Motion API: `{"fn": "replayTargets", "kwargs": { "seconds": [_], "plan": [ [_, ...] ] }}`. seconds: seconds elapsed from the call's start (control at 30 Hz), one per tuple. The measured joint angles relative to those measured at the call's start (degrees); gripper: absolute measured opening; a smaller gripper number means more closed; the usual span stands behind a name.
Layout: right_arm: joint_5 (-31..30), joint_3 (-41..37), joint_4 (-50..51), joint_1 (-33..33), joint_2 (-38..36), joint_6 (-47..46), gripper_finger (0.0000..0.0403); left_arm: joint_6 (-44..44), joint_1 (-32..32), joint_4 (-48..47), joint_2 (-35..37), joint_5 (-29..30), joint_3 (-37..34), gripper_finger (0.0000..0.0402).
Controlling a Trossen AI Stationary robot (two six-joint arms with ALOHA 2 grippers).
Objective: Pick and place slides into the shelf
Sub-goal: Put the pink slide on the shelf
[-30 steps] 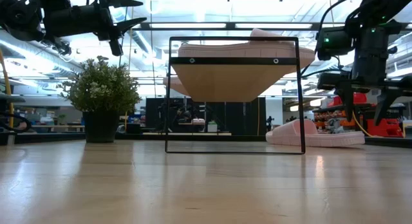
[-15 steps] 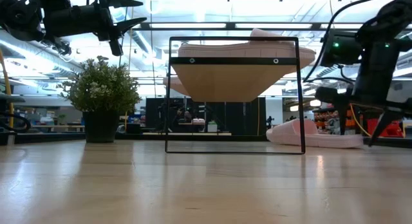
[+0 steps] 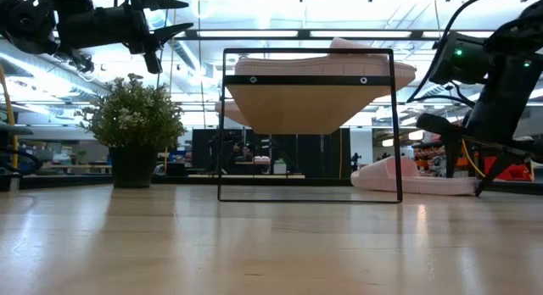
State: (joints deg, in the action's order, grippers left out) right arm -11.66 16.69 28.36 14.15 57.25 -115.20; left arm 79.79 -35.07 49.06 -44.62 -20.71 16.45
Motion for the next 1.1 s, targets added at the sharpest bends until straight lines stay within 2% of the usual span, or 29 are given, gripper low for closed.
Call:
{"fn": "replayTargets", "kwargs": {
  "seconds": [0.33,0.47,0.6,0.83,1.1],
  "plan": [
    [-5.69,-0.97,0.05,-2.88,0.00,-2.25,0.0063,0.25,0.00,0.00,0.00,0.00,0.00,0.0162],
    [-6.84,-0.32,1.20,-2.97,-0.58,-2.40,0.0058,0.24,0.00,-0.02,0.00,0.00,0.00,0.0162],
    [-14.52,1.81,5.78,-2.67,-1.49,-2.95,0.0041,0.19,-0.02,-0.01,0.00,0.01,0.00,0.0162],
    [-17.10,7.86,10.76,-2.76,-2.32,-3.25,0.0041,0.18,0.04,0.05,0.00,0.02,0.00,0.0162],
    [-27.08,21.79,33.16,-2.52,-3.18,-3.08,0.0040,0.07,0.04,0.09,0.00,-0.02,0.00,0.0162]
  ]
}}
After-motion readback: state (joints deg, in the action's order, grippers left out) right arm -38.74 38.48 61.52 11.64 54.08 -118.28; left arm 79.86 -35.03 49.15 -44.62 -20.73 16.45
